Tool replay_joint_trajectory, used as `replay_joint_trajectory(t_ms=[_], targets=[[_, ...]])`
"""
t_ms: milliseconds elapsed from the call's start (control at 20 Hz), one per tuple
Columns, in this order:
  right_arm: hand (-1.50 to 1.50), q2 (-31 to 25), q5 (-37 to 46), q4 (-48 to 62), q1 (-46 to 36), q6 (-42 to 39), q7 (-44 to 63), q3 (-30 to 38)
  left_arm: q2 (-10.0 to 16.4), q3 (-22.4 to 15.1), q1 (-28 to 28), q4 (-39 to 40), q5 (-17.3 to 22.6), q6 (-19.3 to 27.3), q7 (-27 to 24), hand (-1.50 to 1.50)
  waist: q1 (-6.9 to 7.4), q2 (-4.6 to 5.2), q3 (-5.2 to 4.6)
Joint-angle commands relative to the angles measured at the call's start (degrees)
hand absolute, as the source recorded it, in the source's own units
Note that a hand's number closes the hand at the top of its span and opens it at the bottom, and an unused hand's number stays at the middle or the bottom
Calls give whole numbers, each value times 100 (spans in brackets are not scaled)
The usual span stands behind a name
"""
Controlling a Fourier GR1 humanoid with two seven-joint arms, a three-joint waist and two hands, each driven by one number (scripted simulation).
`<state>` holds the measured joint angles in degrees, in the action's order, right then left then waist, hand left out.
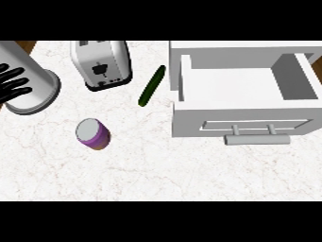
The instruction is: Pick up the can, place it into the drawer and close the drawer
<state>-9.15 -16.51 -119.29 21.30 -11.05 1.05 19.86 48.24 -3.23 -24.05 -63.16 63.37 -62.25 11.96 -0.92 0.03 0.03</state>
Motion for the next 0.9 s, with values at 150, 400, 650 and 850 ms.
replay_joint_trajectory(t_ms=[150, 400, 650, 850], targets=[[-150, -194, -530, 204, -46, -361, 38, 570, -197, -447, -326, 281, 596, -64, 755, -150, 20, 0, 0], [-150, 240, -77, -384, 256, -334, 123, 335, -491, -340, -106, -601, 527, 768, 990, -150, 65, -14, -1], [-150, 102, -507, -542, 147, -408, 519, 664, -1246, -114, 267, -521, -730, 501, 624, -150, 72, -8, -4], [-150, -69, -969, -280, 523, -1042, 262, 1206, -1839, 59, 133, -75, -1780, 439, 249, -150, 21, -2, -5]])
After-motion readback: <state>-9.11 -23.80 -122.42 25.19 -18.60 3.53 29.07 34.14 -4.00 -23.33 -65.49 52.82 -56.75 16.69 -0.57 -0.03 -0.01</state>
